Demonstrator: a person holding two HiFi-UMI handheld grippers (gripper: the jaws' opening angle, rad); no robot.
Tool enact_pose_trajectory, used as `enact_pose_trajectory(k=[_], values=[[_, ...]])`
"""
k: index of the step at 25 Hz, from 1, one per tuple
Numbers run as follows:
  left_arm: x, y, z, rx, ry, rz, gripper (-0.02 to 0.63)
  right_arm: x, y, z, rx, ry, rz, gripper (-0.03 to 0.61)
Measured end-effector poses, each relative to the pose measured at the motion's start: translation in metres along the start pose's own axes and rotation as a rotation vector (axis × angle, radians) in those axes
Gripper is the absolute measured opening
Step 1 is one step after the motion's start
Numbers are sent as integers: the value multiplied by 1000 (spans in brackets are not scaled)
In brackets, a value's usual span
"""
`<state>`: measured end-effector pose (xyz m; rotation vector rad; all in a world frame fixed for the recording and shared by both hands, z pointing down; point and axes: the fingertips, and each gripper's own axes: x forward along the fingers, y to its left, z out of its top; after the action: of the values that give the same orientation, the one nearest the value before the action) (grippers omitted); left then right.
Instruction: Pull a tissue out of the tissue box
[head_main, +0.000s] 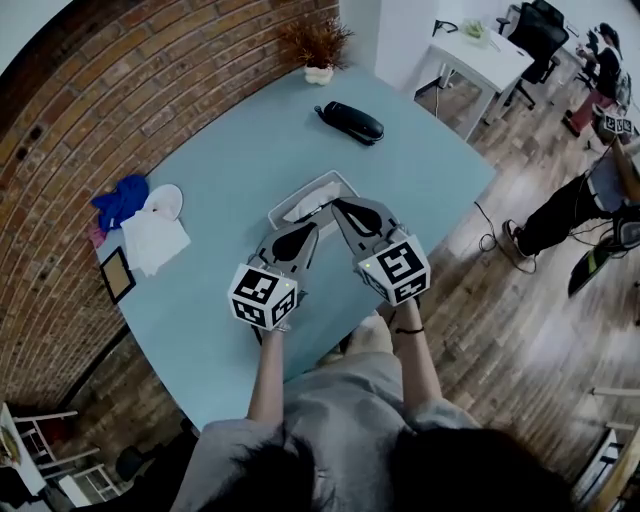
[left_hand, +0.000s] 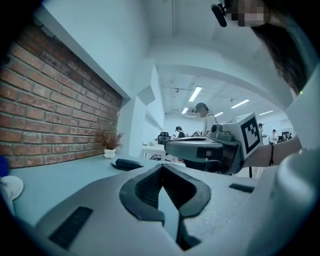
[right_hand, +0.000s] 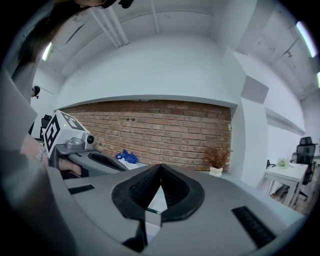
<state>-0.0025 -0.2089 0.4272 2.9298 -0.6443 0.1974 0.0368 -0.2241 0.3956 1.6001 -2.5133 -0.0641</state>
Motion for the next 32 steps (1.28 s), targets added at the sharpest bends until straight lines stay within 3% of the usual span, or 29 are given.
enact_pose_trajectory(k=[9, 18, 30, 32], values=[[20, 25, 3, -29, 2, 147, 3, 36, -33, -8, -38, 43, 154, 0], [31, 46, -5, -53, 8, 341, 3, 66, -40, -23, -136, 123, 388, 0], [38, 58, -21, -93, 20, 527, 3, 87, -39, -65, -400, 286, 704, 6], [34, 58, -26, -113, 24, 535, 3, 89, -34, -73, -421, 321, 743, 45]])
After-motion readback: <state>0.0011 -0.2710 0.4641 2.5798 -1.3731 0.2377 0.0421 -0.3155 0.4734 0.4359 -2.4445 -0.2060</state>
